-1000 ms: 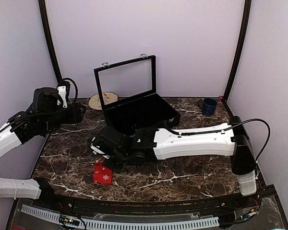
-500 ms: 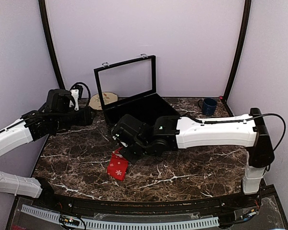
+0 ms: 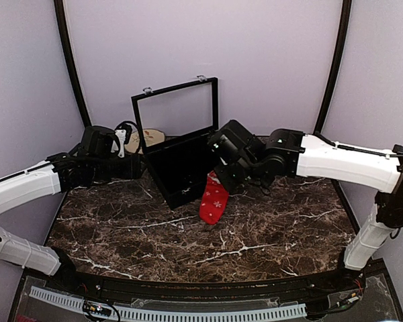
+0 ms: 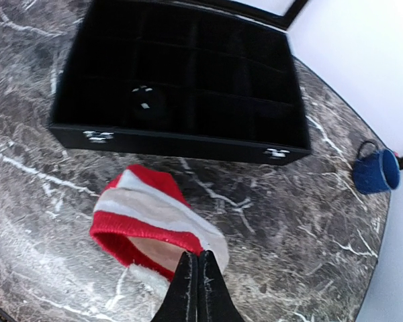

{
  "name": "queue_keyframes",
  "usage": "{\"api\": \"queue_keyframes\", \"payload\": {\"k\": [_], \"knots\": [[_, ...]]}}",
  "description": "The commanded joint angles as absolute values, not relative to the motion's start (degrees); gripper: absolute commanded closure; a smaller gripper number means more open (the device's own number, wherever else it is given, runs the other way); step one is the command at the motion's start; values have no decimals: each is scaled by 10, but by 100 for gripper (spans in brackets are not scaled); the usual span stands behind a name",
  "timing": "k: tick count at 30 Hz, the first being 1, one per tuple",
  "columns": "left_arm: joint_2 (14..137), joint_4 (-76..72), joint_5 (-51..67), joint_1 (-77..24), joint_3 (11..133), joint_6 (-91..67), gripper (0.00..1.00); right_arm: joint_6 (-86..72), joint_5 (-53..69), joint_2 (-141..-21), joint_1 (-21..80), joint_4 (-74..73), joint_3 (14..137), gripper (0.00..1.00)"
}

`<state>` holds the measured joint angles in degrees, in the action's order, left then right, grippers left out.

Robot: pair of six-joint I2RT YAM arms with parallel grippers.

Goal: Roll the socks
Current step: Flatten out the sock at the center of the board.

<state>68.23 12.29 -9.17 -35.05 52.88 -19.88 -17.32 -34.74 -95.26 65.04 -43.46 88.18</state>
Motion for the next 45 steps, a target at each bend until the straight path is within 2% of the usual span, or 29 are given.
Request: {"api": "queue_keyframes", "payload": {"k": [1,7,15,27,35,40,45], "knots": [[678,111,-74,-349,551,-189,36,-194,-405,-921,631,-474,885,100],[678,114,-64,-349,551,-187,36,-192,-442,-918,617,-522,918,100],[669,115,-57,-349,537,-189,36,-224,-392,-920,632,-521,920,100],[667,100,-67,-349,531,-184,36,-186,-236,-1000,714,-537,1067,100],[660,94,-94,-349,534,-178,36,-240,-131,-1007,722,-534,1135,100],[671,85,-93,-349,535,-181,36,-305,-77,-978,702,-505,1083,100],[687,78,-79,-349,537,-186,36,-386,-1,-920,655,-413,922,100]]}}
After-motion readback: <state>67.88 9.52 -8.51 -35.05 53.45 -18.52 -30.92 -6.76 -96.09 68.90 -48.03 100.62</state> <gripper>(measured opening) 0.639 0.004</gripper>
